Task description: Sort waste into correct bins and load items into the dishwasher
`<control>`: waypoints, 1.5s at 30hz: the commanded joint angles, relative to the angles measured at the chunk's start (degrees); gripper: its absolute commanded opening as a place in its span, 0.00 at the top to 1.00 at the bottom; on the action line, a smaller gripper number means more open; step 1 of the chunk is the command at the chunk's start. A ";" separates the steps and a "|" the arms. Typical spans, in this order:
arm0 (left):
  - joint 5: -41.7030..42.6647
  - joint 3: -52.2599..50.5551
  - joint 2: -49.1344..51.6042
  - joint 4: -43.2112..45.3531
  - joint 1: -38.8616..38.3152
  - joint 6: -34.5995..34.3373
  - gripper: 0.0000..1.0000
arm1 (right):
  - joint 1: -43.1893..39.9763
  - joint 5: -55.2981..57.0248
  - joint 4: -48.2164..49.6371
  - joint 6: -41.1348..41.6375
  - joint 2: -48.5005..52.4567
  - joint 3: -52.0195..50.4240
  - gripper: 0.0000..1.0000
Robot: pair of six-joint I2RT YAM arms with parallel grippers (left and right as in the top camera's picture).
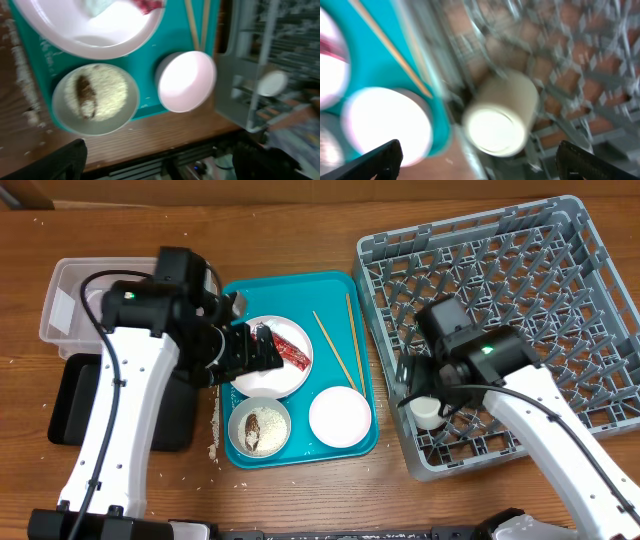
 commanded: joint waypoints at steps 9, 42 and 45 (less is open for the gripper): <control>-10.21 -24.46 0.00 19.71 -8.92 -13.05 0.22 | -0.13 -3.23 9.14 -0.20 -4.70 8.17 0.00; 8.37 -15.93 -2.03 14.58 15.93 1.92 0.96 | -0.11 -3.54 6.82 -0.17 -4.17 8.07 0.00; 18.86 -15.93 -0.13 13.00 27.47 10.25 0.96 | -0.13 -3.54 6.84 -0.17 -4.17 8.07 0.00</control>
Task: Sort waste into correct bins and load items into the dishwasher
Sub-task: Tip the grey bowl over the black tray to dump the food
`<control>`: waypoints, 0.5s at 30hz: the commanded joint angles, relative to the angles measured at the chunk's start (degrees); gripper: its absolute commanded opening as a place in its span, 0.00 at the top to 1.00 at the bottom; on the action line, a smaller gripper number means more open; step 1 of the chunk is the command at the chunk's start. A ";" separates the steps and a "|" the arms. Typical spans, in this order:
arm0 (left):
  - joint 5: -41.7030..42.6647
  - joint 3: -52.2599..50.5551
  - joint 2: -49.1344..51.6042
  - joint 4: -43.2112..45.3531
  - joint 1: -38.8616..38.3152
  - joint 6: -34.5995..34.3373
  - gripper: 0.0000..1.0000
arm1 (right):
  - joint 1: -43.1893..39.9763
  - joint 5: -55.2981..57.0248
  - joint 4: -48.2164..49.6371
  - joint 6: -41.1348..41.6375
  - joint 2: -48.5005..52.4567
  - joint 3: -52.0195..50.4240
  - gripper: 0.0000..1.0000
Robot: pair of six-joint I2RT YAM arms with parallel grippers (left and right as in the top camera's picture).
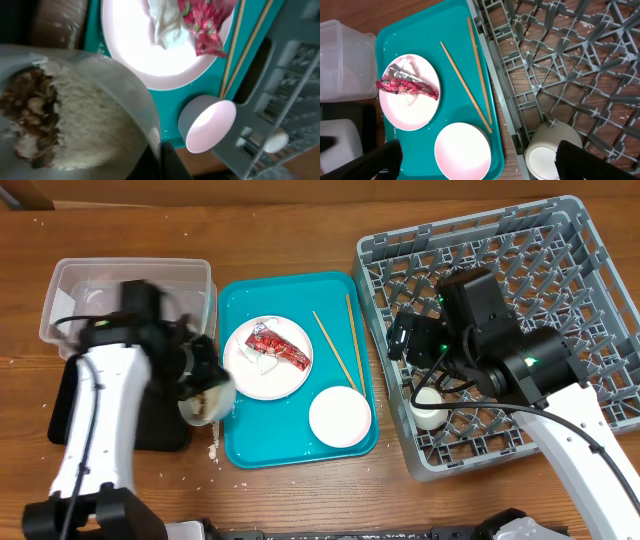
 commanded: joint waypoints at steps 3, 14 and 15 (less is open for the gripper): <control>25.03 0.94 4.94 -3.04 19.54 19.28 0.96 | -0.13 -0.09 0.20 -0.13 0.00 0.96 0.00; 51.91 0.94 23.30 -11.61 33.90 28.85 0.94 | -0.13 -0.09 -0.07 -0.11 0.00 0.96 0.00; 52.57 0.94 24.48 -12.76 34.77 28.85 0.93 | -0.11 -0.11 -0.09 -0.11 0.00 0.96 0.00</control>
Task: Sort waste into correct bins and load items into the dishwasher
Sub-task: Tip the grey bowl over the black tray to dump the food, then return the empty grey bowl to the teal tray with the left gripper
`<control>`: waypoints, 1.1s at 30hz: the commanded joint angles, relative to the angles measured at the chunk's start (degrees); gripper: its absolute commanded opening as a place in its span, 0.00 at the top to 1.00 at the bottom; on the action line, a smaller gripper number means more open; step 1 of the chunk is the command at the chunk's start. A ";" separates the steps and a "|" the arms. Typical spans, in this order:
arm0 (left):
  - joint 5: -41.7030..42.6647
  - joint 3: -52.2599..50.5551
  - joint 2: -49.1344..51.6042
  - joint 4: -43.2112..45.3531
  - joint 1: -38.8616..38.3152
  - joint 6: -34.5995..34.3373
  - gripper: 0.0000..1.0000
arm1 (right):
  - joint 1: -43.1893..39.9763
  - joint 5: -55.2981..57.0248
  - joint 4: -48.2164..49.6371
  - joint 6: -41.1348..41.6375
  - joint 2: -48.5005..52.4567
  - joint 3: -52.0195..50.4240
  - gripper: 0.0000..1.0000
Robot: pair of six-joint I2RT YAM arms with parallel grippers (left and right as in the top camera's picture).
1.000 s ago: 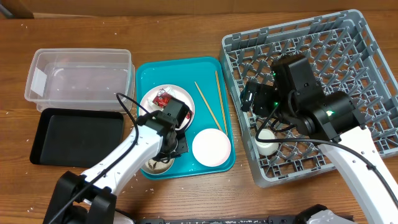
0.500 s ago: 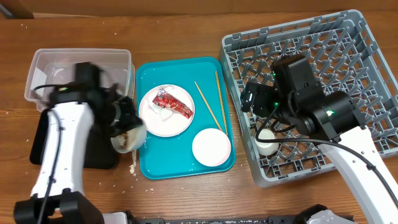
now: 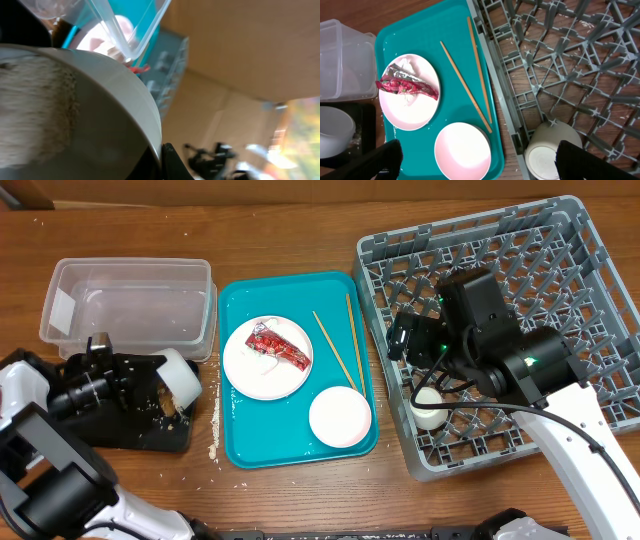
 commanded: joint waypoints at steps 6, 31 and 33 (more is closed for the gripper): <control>10.54 0.83 5.05 -4.81 4.96 2.89 0.92 | -0.13 -0.09 0.02 -0.13 -0.04 0.96 0.00; 2.64 0.94 -0.50 -16.57 -5.16 24.96 0.96 | -0.11 -0.11 -0.22 -0.15 -0.04 0.96 0.00; 1.29 1.22 -3.43 -15.72 -10.88 24.57 0.96 | -0.13 -0.09 -0.17 -0.15 -0.04 0.96 0.00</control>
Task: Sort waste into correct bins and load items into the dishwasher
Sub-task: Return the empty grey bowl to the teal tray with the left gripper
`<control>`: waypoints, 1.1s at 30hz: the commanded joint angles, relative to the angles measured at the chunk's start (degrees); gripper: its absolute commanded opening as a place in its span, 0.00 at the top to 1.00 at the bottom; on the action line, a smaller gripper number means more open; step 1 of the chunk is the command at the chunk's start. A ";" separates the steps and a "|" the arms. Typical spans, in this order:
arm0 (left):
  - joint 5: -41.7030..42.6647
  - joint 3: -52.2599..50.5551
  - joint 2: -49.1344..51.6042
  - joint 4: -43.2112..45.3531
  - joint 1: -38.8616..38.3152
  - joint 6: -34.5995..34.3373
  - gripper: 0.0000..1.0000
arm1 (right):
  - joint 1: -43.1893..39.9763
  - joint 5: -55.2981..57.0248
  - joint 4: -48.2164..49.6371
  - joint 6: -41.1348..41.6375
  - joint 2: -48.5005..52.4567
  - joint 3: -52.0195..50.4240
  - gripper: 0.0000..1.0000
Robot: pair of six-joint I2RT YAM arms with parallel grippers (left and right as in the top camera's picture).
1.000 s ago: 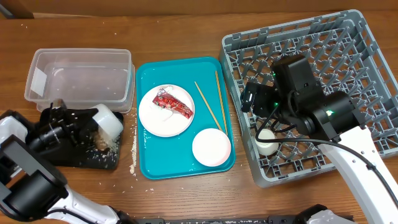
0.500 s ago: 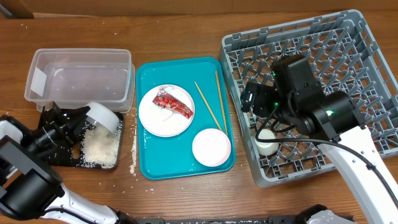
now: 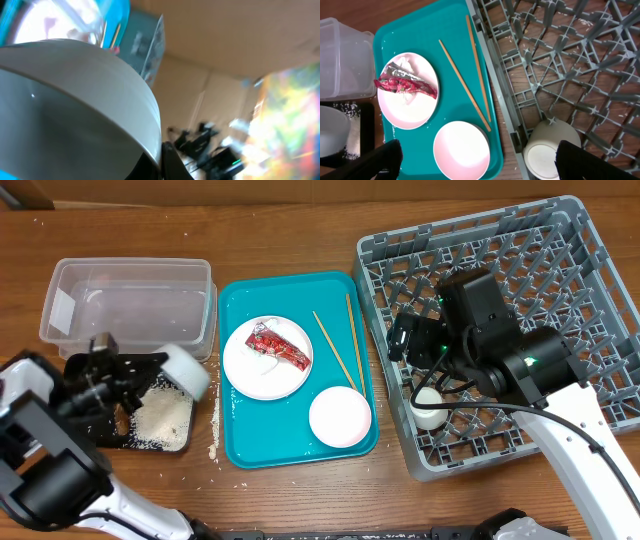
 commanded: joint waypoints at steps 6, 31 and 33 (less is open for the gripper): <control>-26.05 2.25 -17.94 25.51 -31.28 -39.58 0.96 | -0.13 -0.09 0.15 -0.13 -0.04 0.96 0.00; -66.79 -15.76 -23.37 42.32 -66.69 -70.23 0.90 | -0.13 -0.07 -1.77 -0.15 -0.04 0.96 0.00; -67.32 -15.65 -23.39 42.51 -68.15 -71.34 0.76 | -0.11 -0.07 -1.75 -0.13 -0.04 0.96 0.00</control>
